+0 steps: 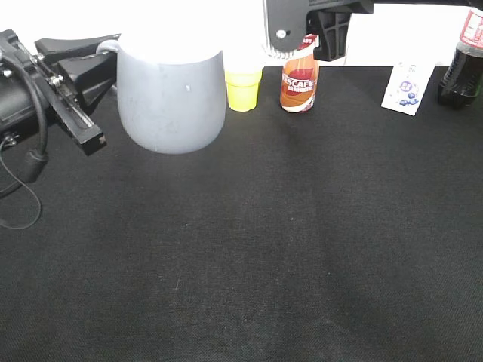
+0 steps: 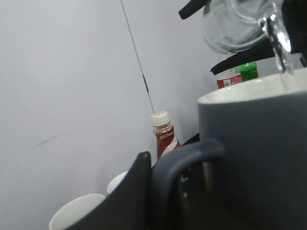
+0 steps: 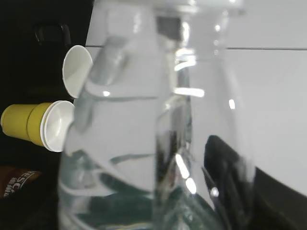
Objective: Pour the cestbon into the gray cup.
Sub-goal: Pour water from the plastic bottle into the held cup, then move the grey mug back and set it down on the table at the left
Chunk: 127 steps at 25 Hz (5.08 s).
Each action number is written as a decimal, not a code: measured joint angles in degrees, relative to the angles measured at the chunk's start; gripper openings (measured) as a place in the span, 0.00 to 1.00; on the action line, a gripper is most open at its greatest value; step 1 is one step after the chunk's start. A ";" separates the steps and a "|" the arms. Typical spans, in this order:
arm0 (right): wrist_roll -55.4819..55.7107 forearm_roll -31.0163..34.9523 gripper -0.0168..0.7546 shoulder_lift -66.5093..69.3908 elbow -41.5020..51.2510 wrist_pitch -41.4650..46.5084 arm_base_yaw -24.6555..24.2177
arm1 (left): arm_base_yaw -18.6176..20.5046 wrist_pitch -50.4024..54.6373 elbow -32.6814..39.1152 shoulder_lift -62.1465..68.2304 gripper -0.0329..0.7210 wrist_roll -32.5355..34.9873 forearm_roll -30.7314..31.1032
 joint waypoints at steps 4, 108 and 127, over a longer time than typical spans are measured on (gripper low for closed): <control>-1.04 -0.03 0.68 0.00 0.00 0.00 0.00 | 0.00 0.00 0.00 0.00 0.14 0.00 0.04; 7.85 71.61 0.68 -11.07 21.47 -20.75 -7.20 | 13.70 1.71 -30.07 36.19 0.14 11.80 -21.23; 7.80 69.22 0.68 -11.07 21.47 -21.19 -7.20 | 13.70 1.77 -34.75 42.64 0.14 11.98 -21.54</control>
